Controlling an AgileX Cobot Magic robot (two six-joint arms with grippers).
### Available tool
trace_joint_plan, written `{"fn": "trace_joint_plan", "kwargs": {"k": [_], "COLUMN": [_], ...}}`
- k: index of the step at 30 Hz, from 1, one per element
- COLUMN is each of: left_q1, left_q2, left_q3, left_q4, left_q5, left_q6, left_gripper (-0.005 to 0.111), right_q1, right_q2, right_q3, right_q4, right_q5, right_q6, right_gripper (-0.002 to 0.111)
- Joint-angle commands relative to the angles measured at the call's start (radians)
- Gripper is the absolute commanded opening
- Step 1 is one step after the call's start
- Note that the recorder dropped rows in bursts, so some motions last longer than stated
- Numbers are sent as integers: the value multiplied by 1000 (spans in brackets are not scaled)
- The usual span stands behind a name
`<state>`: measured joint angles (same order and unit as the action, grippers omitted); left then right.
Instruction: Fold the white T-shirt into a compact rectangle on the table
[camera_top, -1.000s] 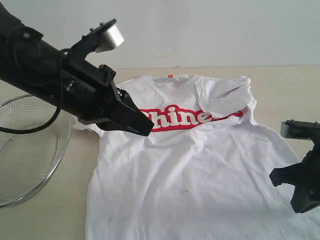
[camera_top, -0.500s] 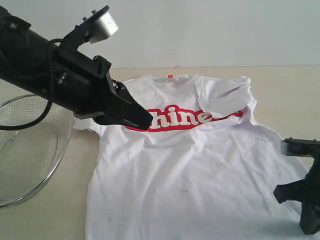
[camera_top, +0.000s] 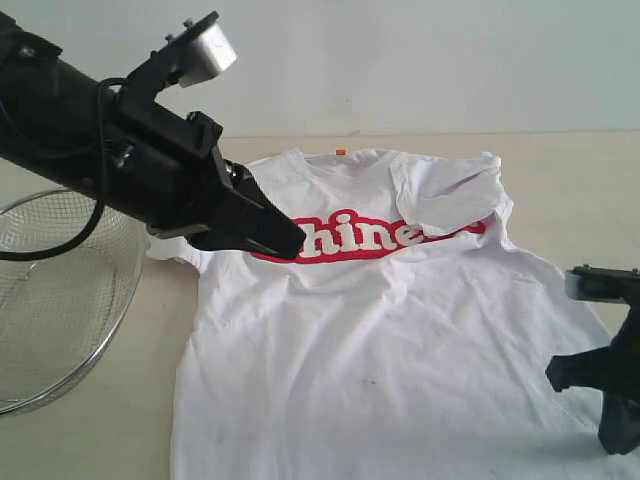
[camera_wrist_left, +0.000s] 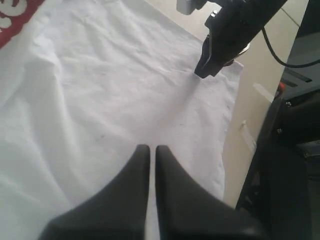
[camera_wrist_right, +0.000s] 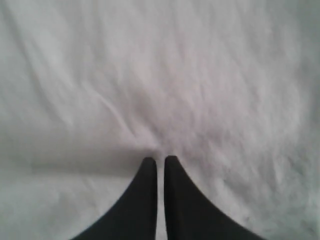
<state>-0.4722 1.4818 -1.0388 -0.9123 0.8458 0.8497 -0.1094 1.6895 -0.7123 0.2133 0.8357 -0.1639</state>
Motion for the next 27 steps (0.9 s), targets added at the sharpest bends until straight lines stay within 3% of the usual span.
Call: {"fn": "trace_joint_plan", "kwargs": {"k": [1,4,13,27], "left_q1": [-5,-5,-5,-5], "left_q2": [-10,-10,-10,-10], "left_q3": [4,4,4,4], "left_q4": [-3,-3,12,18], "left_q5": [-1,-7,-7,-3], "left_q6": [-7,-7,-7,-7], "left_gripper": [5,5,5,5], "right_q1": [3,3,3,3], "right_q2": [-12,40,102,102], "right_q3": [-44,-45,-44,13], "right_q4": [47,22,-128,-144], "right_q5": [-65,-103,19,52], "right_q6": [-40,-44,57,73], "right_gripper": [0,0,0,0]}}
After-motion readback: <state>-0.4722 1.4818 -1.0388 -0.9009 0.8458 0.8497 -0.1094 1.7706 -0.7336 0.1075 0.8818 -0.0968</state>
